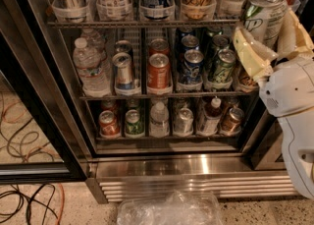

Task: Pick 7up can from top shelf of fridge

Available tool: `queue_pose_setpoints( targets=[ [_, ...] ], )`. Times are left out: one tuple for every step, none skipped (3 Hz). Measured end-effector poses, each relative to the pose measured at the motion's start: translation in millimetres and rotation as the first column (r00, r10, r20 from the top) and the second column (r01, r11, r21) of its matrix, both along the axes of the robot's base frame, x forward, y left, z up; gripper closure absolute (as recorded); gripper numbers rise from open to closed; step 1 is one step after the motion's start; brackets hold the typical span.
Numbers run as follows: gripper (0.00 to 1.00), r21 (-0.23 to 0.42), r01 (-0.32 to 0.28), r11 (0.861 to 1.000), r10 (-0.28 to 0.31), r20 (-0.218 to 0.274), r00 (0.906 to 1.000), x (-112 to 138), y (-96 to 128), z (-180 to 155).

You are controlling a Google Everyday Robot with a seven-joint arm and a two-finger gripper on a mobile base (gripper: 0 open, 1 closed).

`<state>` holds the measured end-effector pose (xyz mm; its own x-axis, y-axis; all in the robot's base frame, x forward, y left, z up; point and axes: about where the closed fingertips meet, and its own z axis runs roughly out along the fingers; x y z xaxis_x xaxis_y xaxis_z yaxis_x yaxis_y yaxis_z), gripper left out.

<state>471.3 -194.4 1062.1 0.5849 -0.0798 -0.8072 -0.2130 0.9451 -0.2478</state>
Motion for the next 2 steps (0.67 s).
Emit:
queue_pose_setpoints(
  targets=[
    [1.00,0.000,0.000,1.000,0.000,0.000,1.0000,0,0,0],
    [1.00,-0.012,-0.058,0.998,0.058,0.005,0.9983,-4,12,4]
  ],
)
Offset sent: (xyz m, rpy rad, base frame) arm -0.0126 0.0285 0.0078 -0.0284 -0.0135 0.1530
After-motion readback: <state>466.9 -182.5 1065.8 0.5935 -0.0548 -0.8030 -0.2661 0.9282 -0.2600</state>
